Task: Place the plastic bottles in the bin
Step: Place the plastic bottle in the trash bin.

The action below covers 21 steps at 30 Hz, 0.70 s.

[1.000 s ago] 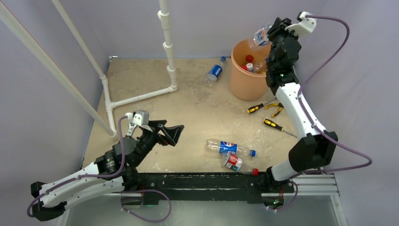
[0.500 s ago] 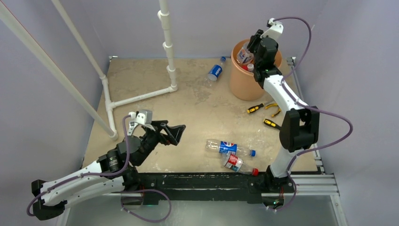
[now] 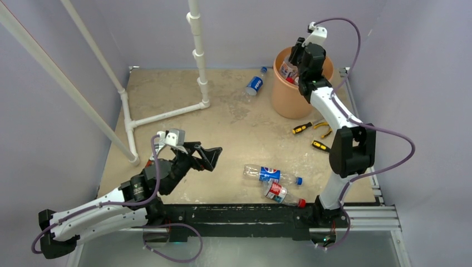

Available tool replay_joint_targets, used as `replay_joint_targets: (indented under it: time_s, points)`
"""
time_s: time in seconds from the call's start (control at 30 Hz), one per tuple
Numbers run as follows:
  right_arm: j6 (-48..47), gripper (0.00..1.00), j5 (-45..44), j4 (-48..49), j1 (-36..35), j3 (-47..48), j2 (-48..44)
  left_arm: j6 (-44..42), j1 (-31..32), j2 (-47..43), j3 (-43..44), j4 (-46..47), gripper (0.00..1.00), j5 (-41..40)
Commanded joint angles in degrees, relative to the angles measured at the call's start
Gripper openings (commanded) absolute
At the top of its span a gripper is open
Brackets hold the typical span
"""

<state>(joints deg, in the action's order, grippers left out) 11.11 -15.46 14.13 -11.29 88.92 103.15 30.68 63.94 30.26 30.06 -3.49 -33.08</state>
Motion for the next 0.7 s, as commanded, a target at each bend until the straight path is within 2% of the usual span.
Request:
replay_joint_targets:
  time_s: [0.0, 0.67]
  points:
    - [-2.16, 0.0, 0.32, 0.53, -0.99, -1.59, 0.36, -0.94, 0.3, -0.48, -0.69, 2.6, 0.96, -0.51]
    - [-0.15, 0.0, -0.2, 0.64, -1.41, -13.02, -3.82, -0.01, 0.31, -1.79, -1.13, 2.18, 0.96, 0.66]
